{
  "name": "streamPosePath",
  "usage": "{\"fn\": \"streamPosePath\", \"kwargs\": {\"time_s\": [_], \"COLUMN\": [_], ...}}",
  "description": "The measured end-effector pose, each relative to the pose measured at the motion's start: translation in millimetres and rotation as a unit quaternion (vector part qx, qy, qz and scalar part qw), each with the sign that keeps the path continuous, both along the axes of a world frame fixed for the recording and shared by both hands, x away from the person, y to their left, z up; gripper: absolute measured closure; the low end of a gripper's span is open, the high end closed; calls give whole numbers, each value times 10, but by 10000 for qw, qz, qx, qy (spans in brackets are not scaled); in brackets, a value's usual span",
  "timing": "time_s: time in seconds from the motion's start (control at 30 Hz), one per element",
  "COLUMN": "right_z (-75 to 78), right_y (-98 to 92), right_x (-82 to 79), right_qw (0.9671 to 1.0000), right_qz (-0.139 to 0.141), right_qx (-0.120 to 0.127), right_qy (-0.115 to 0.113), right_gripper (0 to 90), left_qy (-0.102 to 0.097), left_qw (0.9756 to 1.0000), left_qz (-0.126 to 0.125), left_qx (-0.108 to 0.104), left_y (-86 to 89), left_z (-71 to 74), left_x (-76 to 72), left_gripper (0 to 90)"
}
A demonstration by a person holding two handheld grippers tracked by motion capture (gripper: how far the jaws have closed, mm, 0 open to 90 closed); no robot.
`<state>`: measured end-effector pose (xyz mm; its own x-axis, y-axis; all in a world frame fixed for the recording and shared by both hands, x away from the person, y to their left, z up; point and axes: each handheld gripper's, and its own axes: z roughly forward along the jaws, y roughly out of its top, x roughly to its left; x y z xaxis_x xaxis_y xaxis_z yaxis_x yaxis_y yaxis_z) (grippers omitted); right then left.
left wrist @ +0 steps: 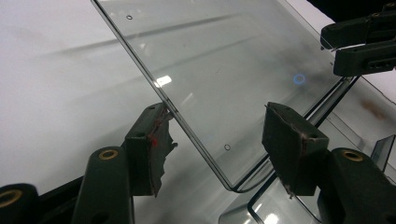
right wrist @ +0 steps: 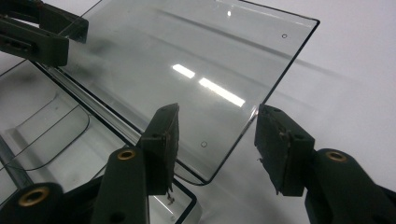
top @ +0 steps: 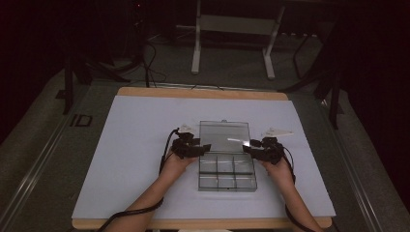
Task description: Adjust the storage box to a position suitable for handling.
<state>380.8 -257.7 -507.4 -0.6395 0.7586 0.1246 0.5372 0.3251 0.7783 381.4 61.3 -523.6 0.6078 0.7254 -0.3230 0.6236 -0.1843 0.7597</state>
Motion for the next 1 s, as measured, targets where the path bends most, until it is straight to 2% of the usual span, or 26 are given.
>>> {"fn": "streamPosePath", "kwargs": {"time_s": [0.13,0.23,0.3,0.4,0.5,0.67,0.83,1.0], "right_z": [-6,-12,-20,-30,-31,-17,14,47], "right_y": [-1,3,10,11,8,-6,-16,-39], "right_x": [9,13,17,22,24,25,13,0], "right_qw": [10000,10000,10000,10000,9999,9998,9998,9998], "right_qz": [-8,-12,-20,-35,-53,-55,-46,4], "right_qx": [30,43,20,19,63,129,138,162], "right_qy": [27,66,71,89,120,138,94,66], "right_gripper": [497,497,501,499,491,481,463,422], "left_qy": [65,145,39,44,-47,-191,-334,-419], "left_qw": [10000,9999,9999,9999,9998,9994,9984,9972], "left_qz": [-3,78,60,50,38,-203,-360,-563], "left_qx": [-35,-12,126,154,214,207,286,266], "left_y": [9,11,-7,-16,-25,-38,-68,-82], "left_z": [-7,-15,-13,-13,8,89,150,188], "left_x": [11,27,16,28,20,3,-32,-98], "left_gripper": [422,386,407,406,377,186,141,48]}}
